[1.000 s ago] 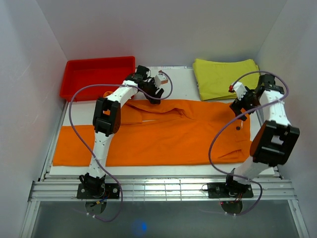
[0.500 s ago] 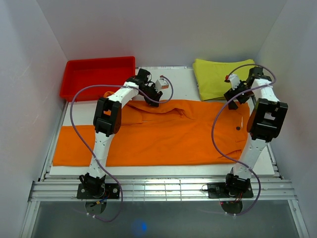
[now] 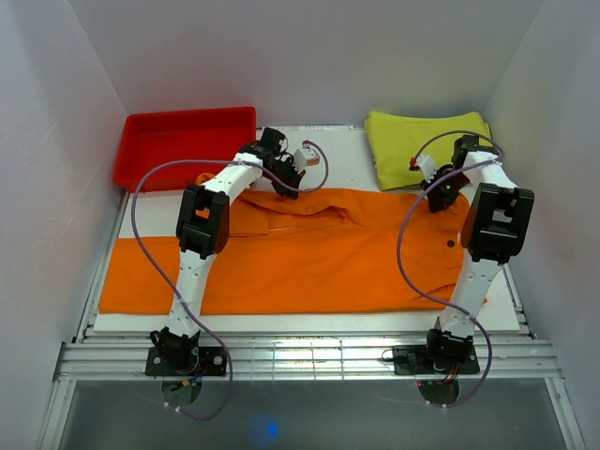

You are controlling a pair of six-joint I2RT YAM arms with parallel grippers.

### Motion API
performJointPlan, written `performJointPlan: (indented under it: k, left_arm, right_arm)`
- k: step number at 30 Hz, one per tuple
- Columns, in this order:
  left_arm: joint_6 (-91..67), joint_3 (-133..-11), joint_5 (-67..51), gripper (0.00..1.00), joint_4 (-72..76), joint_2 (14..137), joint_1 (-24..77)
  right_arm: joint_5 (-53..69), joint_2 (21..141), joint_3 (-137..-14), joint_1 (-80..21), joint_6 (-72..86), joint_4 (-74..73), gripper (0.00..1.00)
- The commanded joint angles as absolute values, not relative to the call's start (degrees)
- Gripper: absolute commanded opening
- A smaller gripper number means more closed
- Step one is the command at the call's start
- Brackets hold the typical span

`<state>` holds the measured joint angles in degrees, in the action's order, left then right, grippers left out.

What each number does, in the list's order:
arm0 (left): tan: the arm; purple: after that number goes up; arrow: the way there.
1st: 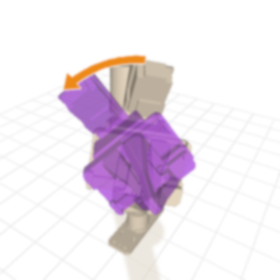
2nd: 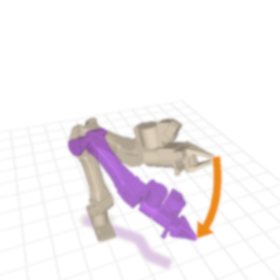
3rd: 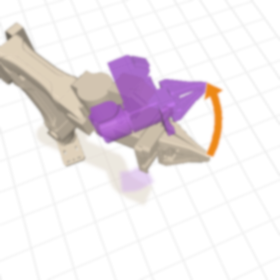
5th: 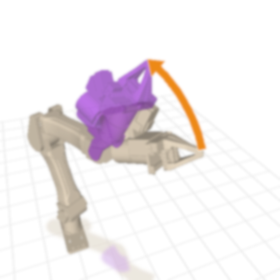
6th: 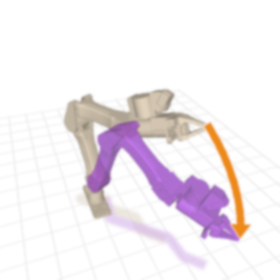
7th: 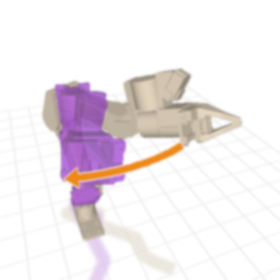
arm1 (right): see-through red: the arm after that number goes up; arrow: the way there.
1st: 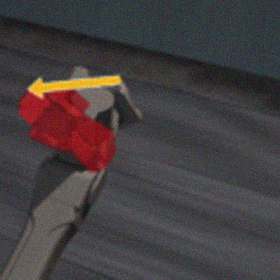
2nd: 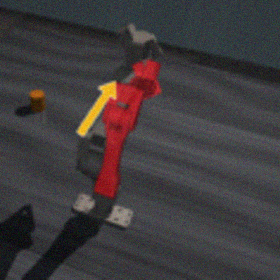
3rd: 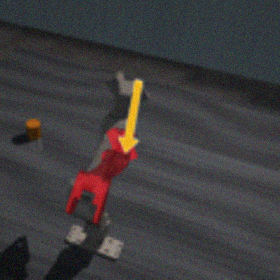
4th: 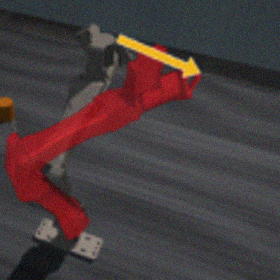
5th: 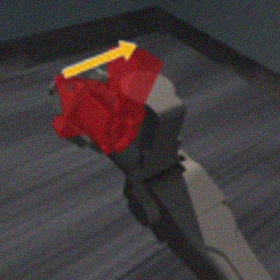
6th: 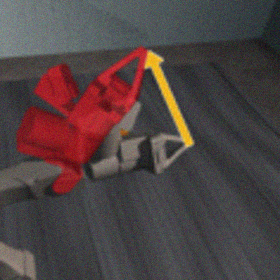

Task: Fold and stack the trousers
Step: Flatten the trousers out

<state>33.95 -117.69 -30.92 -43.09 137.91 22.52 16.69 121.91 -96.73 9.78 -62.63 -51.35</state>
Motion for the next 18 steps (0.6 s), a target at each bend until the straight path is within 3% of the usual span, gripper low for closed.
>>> performJointPlan:
  k: [1, 4, 8, 17, 18]
  left_arm:
    - [32.6, -117.6, -28.7, 0.0, -38.6, 125.7, 21.8]
    - [34.2, -109.5, -28.3, 0.0, -34.9, 118.3, 21.4]
    - [38.6, -94.5, -32.1, 0.0, -33.7, 101.4, 21.4]
    - [56.0, -57.0, -42.8, 0.0, -53.5, 76.5, 26.5]
    - [57.6, -54.4, -42.1, 0.02, -55.9, 75.2, 27.4]
  right_arm:
    - [18.9, 113.8, -98.4, 10.3, -65.0, -55.8, 0.08]
    - [19.3, 107.1, -95.5, 10.5, -68.3, -56.6, 0.08]
    - [18.1, 93.9, -82.0, 10.6, -75.0, -57.0, 0.08]
    - [7.8, 66.4, -47.1, 10.8, -97.4, -57.8, 0.08]
    - [7.5, 64.9, -43.0, 10.8, -98.8, -57.7, 0.13]
